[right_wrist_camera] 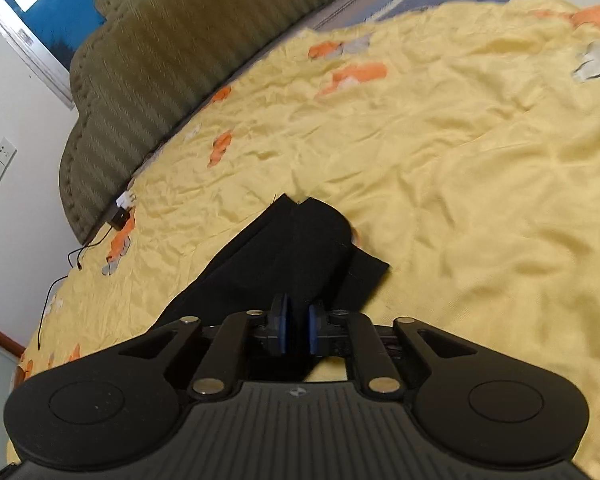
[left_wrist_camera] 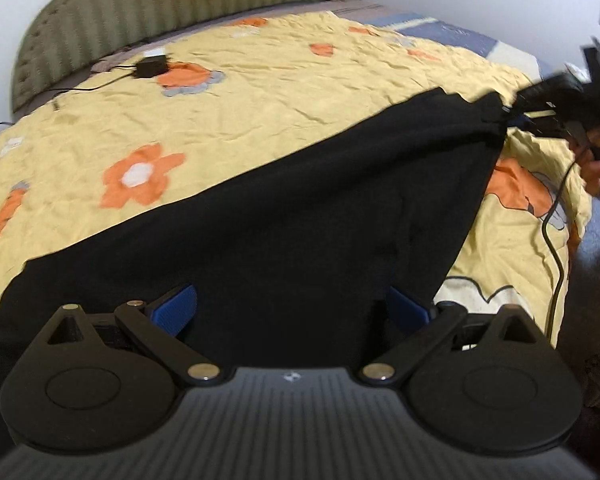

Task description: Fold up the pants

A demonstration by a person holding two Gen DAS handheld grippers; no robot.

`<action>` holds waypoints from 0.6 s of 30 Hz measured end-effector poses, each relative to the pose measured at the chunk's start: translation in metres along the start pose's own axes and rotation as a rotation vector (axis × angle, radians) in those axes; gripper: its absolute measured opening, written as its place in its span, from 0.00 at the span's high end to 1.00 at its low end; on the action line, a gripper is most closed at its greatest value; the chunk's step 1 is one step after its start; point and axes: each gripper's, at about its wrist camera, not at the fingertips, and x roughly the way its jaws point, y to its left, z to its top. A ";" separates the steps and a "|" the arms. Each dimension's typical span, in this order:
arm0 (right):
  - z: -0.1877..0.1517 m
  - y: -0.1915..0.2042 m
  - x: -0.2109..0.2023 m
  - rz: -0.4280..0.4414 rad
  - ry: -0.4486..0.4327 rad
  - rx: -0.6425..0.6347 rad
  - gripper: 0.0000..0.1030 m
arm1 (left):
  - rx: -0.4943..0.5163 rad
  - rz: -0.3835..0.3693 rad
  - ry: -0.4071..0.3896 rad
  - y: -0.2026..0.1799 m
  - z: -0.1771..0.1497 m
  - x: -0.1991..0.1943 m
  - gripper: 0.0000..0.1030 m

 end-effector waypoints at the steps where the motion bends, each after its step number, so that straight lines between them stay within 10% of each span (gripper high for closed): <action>1: -0.006 0.004 -0.009 -0.023 -0.024 -0.031 0.89 | -0.011 0.014 -0.008 0.003 -0.004 -0.006 0.03; 6: -0.037 0.019 -0.046 0.016 -0.107 -0.085 0.82 | -0.054 0.084 -0.006 0.013 -0.027 -0.025 0.03; 12: -0.080 0.060 -0.031 0.504 0.193 0.025 0.81 | -0.099 0.094 -0.034 0.018 -0.041 -0.037 0.03; 18: -0.104 0.084 0.015 0.548 0.347 0.163 0.81 | -0.105 0.102 -0.065 0.017 -0.050 -0.049 0.03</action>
